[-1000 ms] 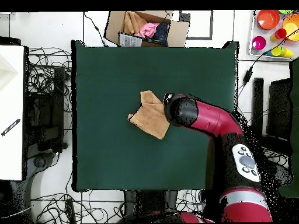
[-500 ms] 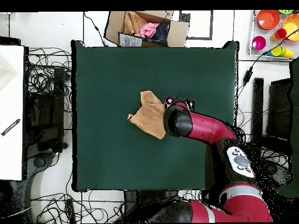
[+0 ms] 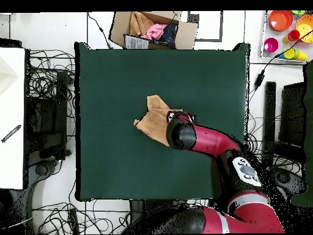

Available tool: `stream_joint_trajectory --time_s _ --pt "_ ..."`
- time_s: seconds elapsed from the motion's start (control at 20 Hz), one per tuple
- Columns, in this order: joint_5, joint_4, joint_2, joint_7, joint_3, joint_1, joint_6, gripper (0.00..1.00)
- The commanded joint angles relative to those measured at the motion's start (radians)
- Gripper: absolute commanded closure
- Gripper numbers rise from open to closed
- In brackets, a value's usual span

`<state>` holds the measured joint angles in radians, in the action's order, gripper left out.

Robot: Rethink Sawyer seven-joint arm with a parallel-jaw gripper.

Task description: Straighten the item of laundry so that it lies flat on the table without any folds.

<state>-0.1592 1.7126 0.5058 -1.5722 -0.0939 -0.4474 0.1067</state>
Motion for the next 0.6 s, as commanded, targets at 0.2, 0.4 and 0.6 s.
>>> stream_joint_trajectory --time_s 0.2,0.4,0.6 --pt "-0.062 0.055 -0.051 -0.056 -0.086 -0.028 0.056 0.0" --pt "-0.098 0.019 -0.158 -0.063 -0.074 -0.031 -0.018 0.0" --pt "-0.115 -0.026 -0.26 -0.074 -0.089 -0.04 -0.07 0.0"
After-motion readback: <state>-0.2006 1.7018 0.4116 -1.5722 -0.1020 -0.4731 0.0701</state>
